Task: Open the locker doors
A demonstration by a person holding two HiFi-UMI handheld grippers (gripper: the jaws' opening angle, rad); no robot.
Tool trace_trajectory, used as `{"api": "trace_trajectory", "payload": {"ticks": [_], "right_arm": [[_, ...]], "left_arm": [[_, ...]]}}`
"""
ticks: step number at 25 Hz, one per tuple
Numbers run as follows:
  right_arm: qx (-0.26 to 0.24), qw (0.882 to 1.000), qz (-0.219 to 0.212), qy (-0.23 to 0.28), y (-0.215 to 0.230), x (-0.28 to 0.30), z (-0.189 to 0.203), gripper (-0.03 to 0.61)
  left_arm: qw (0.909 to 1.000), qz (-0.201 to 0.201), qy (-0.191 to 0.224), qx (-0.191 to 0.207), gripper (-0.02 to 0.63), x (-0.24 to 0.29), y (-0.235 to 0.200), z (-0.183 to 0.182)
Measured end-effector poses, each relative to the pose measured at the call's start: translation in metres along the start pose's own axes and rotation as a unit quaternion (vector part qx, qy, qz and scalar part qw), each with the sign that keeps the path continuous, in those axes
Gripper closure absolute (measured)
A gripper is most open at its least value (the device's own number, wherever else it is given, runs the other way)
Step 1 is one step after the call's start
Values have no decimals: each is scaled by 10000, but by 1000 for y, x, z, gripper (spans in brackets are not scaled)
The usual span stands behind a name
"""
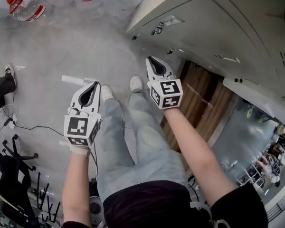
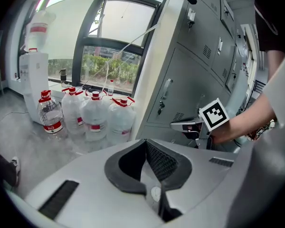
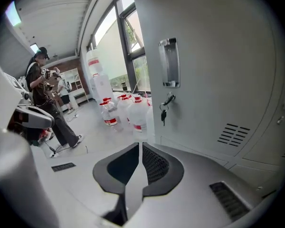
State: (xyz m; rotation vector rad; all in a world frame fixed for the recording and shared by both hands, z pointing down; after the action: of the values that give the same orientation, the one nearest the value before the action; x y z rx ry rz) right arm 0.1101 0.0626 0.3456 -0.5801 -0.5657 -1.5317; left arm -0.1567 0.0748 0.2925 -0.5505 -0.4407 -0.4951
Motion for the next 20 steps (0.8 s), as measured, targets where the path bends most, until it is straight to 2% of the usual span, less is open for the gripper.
{"api": "trace_trajectory", "payload": {"ticks": [5, 14, 18, 20], "right_arm": [[-43, 9999, 16, -112, 5, 48, 28, 545], [-86, 9995, -4, -299, 21, 124, 78, 476], [120, 9988, -60, -476, 28, 157, 100, 428], [199, 9986, -92, -490, 30, 174, 107, 426]], "left_arm": [[9987, -176, 95, -468, 595, 23, -21, 34], [9961, -509, 53, -720, 595, 54, -45, 78], [9944, -599, -36, -867, 595, 67, -49, 101], [9933, -648, -86, -957, 595, 73, -52, 113]]}}
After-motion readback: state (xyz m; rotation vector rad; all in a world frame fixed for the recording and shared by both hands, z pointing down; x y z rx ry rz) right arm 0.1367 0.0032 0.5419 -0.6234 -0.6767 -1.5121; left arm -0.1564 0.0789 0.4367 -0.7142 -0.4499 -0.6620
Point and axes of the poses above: the fingertips, and each gripper's own axes: x forward along the fingers, y to its right, z out of its underside, the point moved 8 cm from there along -x, backward along the fingers, and after that the axes turned 12 degrees about z, right-handed, at the moved point
